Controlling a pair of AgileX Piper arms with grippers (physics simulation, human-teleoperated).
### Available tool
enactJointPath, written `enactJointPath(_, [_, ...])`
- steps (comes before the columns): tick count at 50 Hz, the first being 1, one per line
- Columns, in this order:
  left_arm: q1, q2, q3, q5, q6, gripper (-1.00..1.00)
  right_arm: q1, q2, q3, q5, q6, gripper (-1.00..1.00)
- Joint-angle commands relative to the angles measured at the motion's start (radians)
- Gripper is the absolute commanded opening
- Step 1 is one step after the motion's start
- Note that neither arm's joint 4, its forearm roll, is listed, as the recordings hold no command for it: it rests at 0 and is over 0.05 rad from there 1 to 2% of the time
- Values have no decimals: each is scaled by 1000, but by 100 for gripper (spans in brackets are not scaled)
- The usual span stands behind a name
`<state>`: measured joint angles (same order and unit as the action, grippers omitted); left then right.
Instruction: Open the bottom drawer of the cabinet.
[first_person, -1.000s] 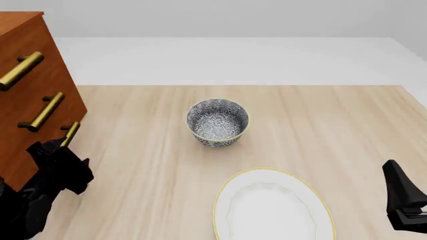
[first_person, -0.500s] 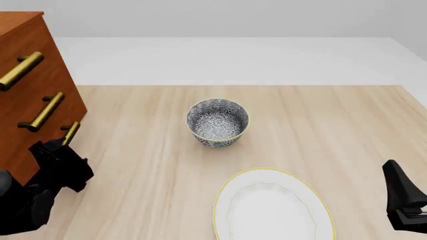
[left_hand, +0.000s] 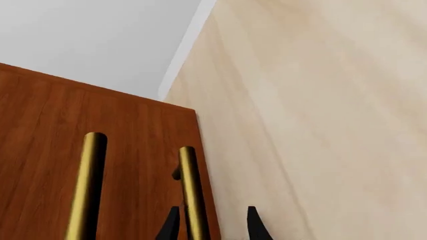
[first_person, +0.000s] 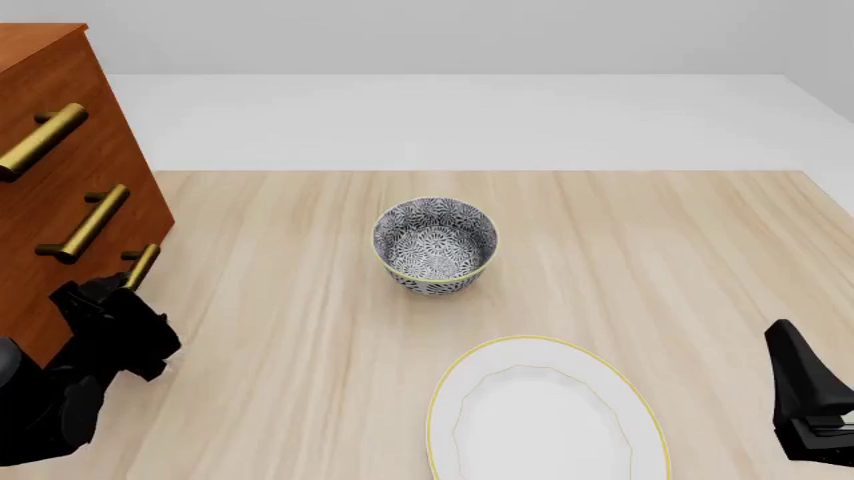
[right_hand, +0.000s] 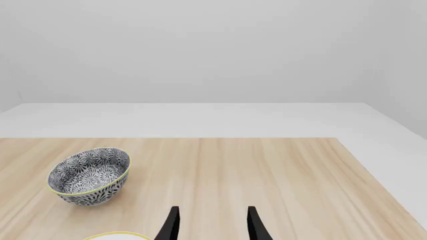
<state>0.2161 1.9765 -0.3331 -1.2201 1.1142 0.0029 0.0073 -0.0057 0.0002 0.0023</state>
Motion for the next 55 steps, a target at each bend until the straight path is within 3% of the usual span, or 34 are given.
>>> enactJointPath(1, [36, 23, 2, 0, 29, 100, 0, 0, 0, 0, 0, 100])
enactJointPath(18, [72, 18, 13, 0, 36, 100, 0, 0, 0, 0, 0, 100])
enactJointPath(19, [36, 9, 27, 0, 31, 100, 0, 0, 0, 0, 0, 100])
enactJointPath(20, [43, -25, 43, 0, 48, -100, 0, 0, 0, 0, 0, 100])
enactJointPath(25, [22, -80, 82, 0, 61, -100, 0, 0, 0, 0, 0, 100])
enactJointPath(55, [-117, -7, 25, 0, 74, -100, 0, 0, 0, 0, 0, 100])
